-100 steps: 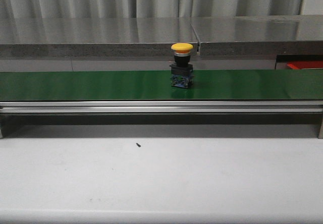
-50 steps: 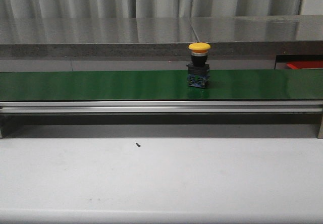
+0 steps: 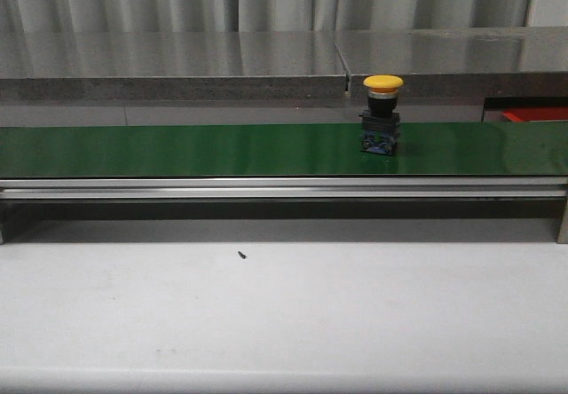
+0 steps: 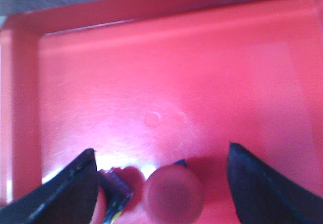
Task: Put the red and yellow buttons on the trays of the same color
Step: 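Carry the red button into the red tray with the right gripper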
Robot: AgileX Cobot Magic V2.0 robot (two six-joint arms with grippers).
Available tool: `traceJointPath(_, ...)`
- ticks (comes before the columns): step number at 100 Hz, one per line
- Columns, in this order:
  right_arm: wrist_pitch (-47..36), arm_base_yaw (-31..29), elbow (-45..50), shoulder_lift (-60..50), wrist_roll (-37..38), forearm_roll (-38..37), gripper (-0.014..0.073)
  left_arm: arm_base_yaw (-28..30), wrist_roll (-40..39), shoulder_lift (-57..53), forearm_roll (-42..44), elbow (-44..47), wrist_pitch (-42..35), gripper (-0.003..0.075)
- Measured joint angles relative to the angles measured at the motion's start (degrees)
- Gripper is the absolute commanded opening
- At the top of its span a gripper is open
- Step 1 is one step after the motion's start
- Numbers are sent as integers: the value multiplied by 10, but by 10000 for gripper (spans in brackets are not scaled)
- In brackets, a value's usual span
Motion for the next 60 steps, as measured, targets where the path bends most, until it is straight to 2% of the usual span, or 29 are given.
traceJointPath(32, 88, 7, 15, -116, -62, 75, 538, 0, 0, 0, 0, 0, 0, -19)
traceJointPath(46, 86, 24, 94, -199, -80, 78, 538, 0, 0, 0, 0, 0, 0, -19)
traceJointPath(60, 59, 46, 214, -288, -113, 83, 538, 0, 0, 0, 0, 0, 0, -19)
